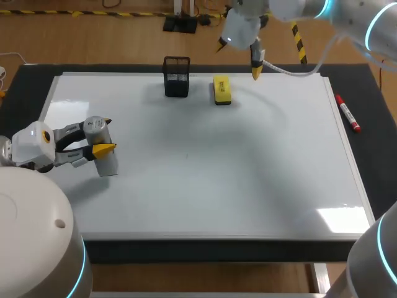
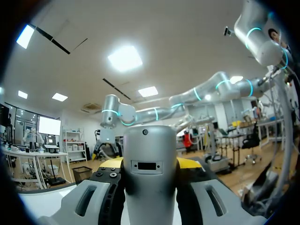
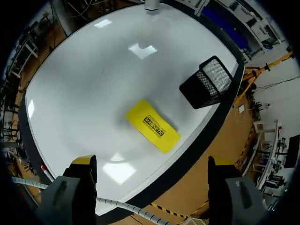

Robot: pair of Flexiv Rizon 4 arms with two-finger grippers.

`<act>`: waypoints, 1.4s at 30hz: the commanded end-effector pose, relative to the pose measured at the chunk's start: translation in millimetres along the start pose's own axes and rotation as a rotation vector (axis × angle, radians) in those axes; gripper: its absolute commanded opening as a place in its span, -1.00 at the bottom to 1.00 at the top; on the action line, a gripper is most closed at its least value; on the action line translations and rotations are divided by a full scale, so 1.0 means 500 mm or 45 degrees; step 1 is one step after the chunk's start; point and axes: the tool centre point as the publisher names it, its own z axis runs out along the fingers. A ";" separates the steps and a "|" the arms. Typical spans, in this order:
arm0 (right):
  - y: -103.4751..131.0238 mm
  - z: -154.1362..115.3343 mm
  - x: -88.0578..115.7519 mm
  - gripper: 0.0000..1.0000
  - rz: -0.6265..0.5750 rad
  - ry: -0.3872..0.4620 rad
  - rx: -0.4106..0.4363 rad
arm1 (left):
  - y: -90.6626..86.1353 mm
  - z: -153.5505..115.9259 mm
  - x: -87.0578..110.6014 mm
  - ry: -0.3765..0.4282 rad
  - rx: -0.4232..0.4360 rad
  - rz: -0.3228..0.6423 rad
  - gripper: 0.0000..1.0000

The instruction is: Pick up the inspection probe, press it on each red-marked spot on the whiteboard one by one, put down the probe, pick up the eraser, and wipe off all the red marks.

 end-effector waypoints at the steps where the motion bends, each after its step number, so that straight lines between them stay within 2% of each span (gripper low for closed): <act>1: -0.002 -0.032 0.015 1.00 0.018 -0.065 -0.002 | -0.002 0.001 0.001 -0.002 -0.001 0.001 -1.00; 6: -0.002 -0.075 0.020 1.00 0.079 -0.142 0.006 | -0.002 0.001 0.001 -0.002 -0.001 0.001 -1.00; 14: -0.008 -0.113 0.038 1.00 0.175 -0.225 0.006 | -0.002 0.001 0.001 -0.002 -0.001 0.001 -1.00; 36: -0.008 -0.113 0.038 1.00 0.175 -0.225 0.006 | -0.002 0.001 0.001 -0.002 -0.001 0.001 -1.00; 42: -0.008 -0.113 0.038 1.00 0.175 -0.225 0.006 | -0.013 0.036 -0.027 0.053 0.014 0.009 -1.00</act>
